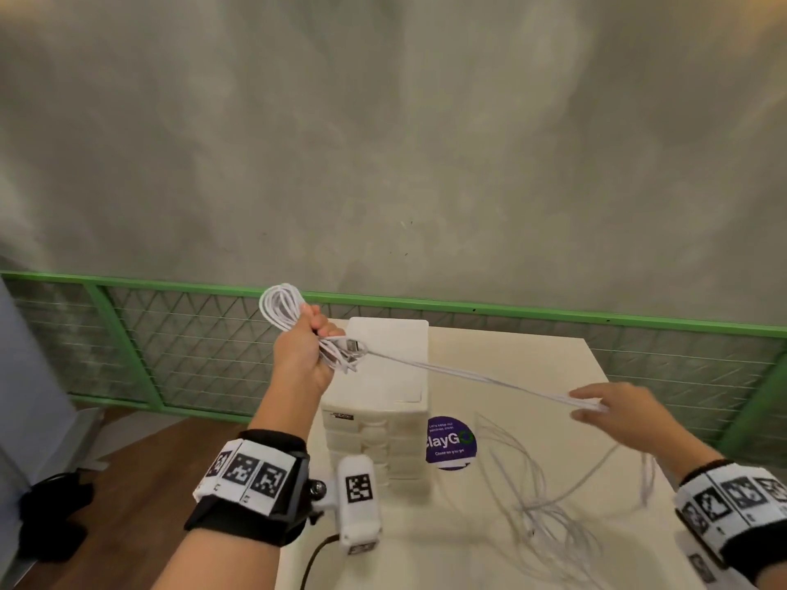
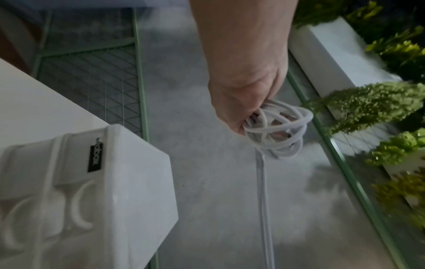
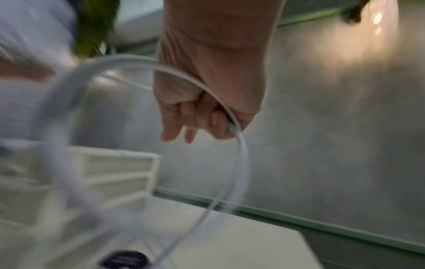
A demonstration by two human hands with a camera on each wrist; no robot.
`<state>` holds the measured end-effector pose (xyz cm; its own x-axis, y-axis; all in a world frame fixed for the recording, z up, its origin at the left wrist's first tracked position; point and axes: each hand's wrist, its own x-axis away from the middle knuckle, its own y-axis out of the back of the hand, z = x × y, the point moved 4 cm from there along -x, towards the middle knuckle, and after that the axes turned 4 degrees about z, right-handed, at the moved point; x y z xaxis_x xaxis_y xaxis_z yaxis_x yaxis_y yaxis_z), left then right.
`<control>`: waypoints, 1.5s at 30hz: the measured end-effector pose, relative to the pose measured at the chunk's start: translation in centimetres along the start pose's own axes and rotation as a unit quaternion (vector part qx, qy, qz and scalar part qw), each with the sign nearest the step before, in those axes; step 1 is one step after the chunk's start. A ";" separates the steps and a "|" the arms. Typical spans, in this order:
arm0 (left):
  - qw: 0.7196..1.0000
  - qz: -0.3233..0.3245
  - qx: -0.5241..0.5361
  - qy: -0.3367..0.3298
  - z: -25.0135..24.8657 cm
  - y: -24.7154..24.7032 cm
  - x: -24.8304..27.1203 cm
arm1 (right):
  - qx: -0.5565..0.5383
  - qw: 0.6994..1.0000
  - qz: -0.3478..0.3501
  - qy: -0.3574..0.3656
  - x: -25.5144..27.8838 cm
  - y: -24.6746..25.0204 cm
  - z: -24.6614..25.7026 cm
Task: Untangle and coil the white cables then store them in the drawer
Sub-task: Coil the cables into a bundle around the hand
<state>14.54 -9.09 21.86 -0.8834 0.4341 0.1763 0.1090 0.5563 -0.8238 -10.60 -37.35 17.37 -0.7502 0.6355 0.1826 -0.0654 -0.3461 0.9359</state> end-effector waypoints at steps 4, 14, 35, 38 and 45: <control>0.998 -0.011 0.026 -0.052 -1.8 -0.2 0.1 | 0.114 0.983 -0.125 -0.074 -0.8 3.1 -3.7; 0.999 -0.010 -0.040 -0.033 1.2 -1.9 1.9 | 0.080 0.989 0.115 0.057 -0.9 0.0 5.7; 0.898 -0.008 -0.435 -0.058 4.4 -1.7 2.5 | 0.068 0.900 -0.038 0.430 7.8 -1.0 18.8; 0.873 0.031 -0.486 -0.018 6.7 -1.9 3.1 | 0.017 0.915 -0.061 0.400 6.8 0.5 20.1; 0.894 0.177 -0.379 0.162 8.9 -2.7 5.5 | -0.069 0.957 -0.050 0.279 4.0 0.9 19.7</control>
<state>5.35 -14.51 20.31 -0.5672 0.7923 0.2248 0.7413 0.6101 -0.2797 -0.73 -21.49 24.86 -0.9674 0.2170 -0.1305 -0.2126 -0.4159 0.8842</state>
